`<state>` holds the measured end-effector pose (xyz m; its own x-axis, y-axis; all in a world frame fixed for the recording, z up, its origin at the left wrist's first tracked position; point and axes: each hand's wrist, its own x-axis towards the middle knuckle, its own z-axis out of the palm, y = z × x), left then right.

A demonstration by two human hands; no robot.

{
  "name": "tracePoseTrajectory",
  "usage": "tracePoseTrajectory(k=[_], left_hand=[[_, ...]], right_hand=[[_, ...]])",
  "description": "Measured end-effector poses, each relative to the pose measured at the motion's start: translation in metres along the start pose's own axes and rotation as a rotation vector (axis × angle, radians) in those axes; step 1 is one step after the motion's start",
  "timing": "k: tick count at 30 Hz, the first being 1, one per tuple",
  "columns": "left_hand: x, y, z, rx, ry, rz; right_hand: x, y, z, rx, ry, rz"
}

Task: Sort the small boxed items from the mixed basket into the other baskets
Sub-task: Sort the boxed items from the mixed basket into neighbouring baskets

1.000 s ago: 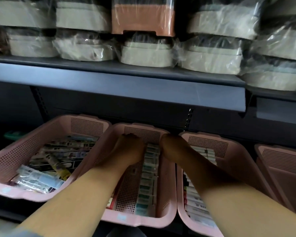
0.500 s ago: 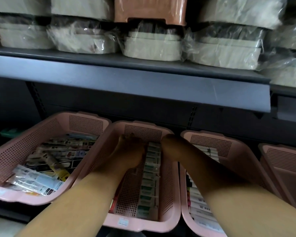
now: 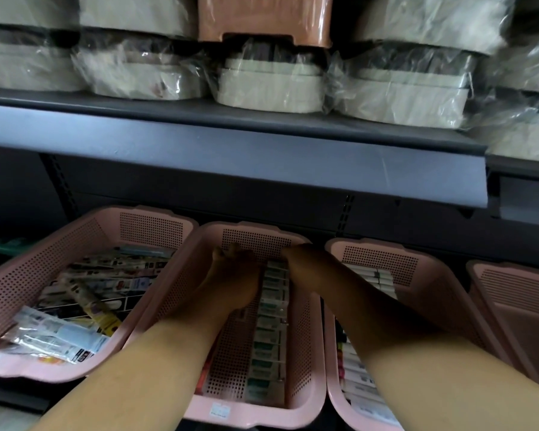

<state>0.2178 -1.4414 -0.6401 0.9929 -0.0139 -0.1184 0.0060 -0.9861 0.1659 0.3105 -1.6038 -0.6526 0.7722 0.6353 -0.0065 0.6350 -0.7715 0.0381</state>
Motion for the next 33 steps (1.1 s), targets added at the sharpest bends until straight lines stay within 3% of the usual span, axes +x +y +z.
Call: tracePoseTrajectory(k=[2,7,19,25,27,33], left_hand=[[0.002,0.001,0.001,-0.005,-0.005,0.009],[-0.001,0.004,0.003,-0.005,0.003,0.0],[0.0,0.006,0.003,0.017,-0.004,0.015],[0.004,0.003,0.008,0.026,0.002,0.013],[0.004,0.003,0.008,0.01,0.002,0.008],[0.003,0.004,0.007,-0.016,-0.014,0.014]], right_hand=[[0.003,0.001,0.005,0.068,0.018,0.035],[0.005,-0.009,-0.001,0.313,-0.137,0.167],[0.002,-0.008,-0.001,0.273,-0.104,0.121],[0.004,-0.012,0.002,0.589,-0.005,0.317],[0.007,-0.012,0.001,0.667,-0.067,0.292],[0.009,-0.009,0.001,0.483,-0.115,0.178]])
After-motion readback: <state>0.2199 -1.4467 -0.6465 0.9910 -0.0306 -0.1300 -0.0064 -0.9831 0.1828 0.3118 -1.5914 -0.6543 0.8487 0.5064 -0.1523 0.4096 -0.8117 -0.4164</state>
